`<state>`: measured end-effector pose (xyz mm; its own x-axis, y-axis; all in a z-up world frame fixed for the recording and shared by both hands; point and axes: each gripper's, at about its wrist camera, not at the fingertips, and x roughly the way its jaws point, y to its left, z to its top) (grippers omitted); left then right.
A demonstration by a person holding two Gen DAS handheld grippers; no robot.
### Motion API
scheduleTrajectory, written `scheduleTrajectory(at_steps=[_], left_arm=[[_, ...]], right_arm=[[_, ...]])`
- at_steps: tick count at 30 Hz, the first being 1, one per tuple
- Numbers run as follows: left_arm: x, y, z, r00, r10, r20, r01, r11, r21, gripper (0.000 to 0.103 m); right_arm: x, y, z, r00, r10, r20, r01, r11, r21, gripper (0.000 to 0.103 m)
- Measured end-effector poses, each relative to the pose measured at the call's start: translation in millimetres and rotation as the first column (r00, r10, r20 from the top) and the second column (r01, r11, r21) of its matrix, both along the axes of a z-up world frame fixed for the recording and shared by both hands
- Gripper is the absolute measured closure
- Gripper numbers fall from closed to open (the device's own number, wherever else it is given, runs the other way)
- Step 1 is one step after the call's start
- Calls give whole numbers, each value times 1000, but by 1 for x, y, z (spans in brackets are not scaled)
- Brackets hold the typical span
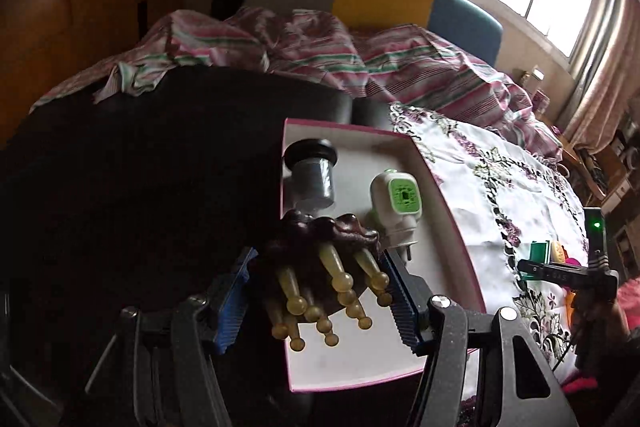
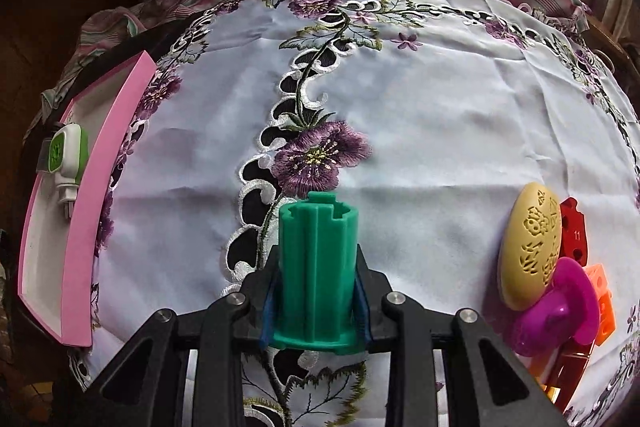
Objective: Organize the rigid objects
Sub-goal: 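Carry the roller into the tray while the right gripper grasps the green spool, then release the roller in the tray and withdraw the left gripper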
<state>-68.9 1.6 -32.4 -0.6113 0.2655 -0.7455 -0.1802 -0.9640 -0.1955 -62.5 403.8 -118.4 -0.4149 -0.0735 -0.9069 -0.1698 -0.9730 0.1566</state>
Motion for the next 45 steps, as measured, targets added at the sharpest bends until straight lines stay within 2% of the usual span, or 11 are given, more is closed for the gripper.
scheduleTrajectory(at_steps=[4, 5, 6, 11, 18, 29, 30, 33, 38, 45], left_arm=[[-6, 15, -10, 999, -26, 23, 27, 1000, -13, 40], [-9, 18, -12, 999, -35, 37, 35, 999, 3, 40], [-13, 21, -14, 998, -42, 46, 41, 999, 20, 40], [-38, 41, -26, 996, -53, 75, 53, 999, -2, 40], [-71, 60, -43, 990, -51, 129, 49, 999, 15, 40], [-89, 71, -39, 998, -39, 50, 41, 998, -41, 39], [-89, 69, -36, 998, -37, 51, 39, 999, -32, 39], [-82, 60, -25, 1000, -20, 20, 20, 1000, -13, 30], [-60, 47, -13, 1000, -10, -6, 10, 999, -34, 30], [-28, 27, -10, 999, 33, -8, -33, 998, -52, 30]], right_arm=[[1, 2, 0, 1000, 2, -2, -2, 1000, 3, 72], [1, 1, 0, 1000, 6, -3, -6, 1000, 12, 72], [1, 0, 0, 1000, 10, -4, -10, 1000, 19, 72], [1, -2, 0, 1000, 17, -8, -17, 999, 33, 72], [2, -4, 1, 1000, 20, -15, -19, 999, 37, 72], [1, -7, 0, 999, 30, -20, -28, 998, 53, 72], [1, -7, 0, 999, 30, -20, -29, 998, 55, 72], [0, -7, 0, 999, 29, -20, -28, 998, 54, 72], [0, -8, 0, 999, 31, -22, -30, 997, 65, 72], [0, -9, -1, 999, 32, -28, -30, 996, 83, 73]])
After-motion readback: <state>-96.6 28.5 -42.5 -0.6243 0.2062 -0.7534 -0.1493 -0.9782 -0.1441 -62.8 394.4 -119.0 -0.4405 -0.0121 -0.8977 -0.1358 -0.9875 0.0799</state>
